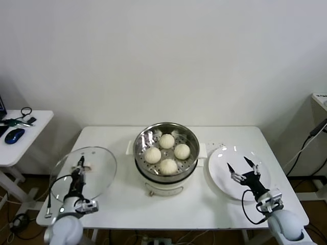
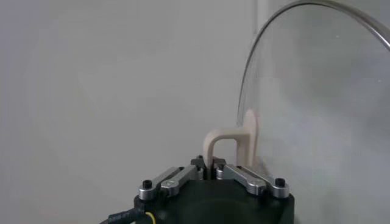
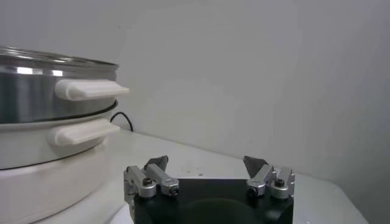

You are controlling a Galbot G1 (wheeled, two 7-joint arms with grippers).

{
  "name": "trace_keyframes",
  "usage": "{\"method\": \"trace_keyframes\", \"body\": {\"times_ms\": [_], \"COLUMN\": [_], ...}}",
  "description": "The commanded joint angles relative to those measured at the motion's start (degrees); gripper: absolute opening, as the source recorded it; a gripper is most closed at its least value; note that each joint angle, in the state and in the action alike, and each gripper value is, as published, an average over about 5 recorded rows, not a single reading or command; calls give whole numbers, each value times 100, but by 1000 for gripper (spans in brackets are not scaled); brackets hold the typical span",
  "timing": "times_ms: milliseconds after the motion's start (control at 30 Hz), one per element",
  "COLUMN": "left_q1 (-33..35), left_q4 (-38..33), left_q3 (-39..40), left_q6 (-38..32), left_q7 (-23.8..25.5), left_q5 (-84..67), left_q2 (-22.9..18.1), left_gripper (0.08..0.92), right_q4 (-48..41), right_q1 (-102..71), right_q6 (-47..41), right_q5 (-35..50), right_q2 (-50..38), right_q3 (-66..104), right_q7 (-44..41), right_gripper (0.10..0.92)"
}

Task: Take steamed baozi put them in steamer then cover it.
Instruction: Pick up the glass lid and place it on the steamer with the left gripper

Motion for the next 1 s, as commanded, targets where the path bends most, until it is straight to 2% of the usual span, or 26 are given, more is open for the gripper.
{"method": "trace_keyframes", "body": {"times_ms": [33, 233, 400, 600, 800, 1000], "left_q1": [883, 843, 549, -491, -1585, -2147], "left_q4": [-1989, -2510, -2744, -2702, -2396, -1871], "left_q3": [143, 518, 1244, 2533, 3550, 4055], "left_q6": [1192, 1699, 2192, 2854, 3255, 3333], "left_q7": [91, 283, 637, 1258, 2205, 2549], "left_q5": [-218, -398, -441, -167, 318, 911], "left_q2": [457, 865, 1262, 1601, 1321, 492], "left_gripper": [150, 150, 150, 150, 150, 150], "right_q4": [-46, -231, -384, -503, -526, -534], "right_q1": [60, 248, 420, 534, 536, 493], "right_q6": [-18, -28, -57, -69, -68, -62], "right_q5": [-33, -65, -98, -189, -291, -345], "right_q2": [-20, -51, -96, -96, -49, -23], "right_q3": [-14, -106, -228, -293, -255, -206], "right_q7": [-45, -44, -51, -51, -28, 12], "right_gripper": [823, 823, 823, 823, 823, 823]}}
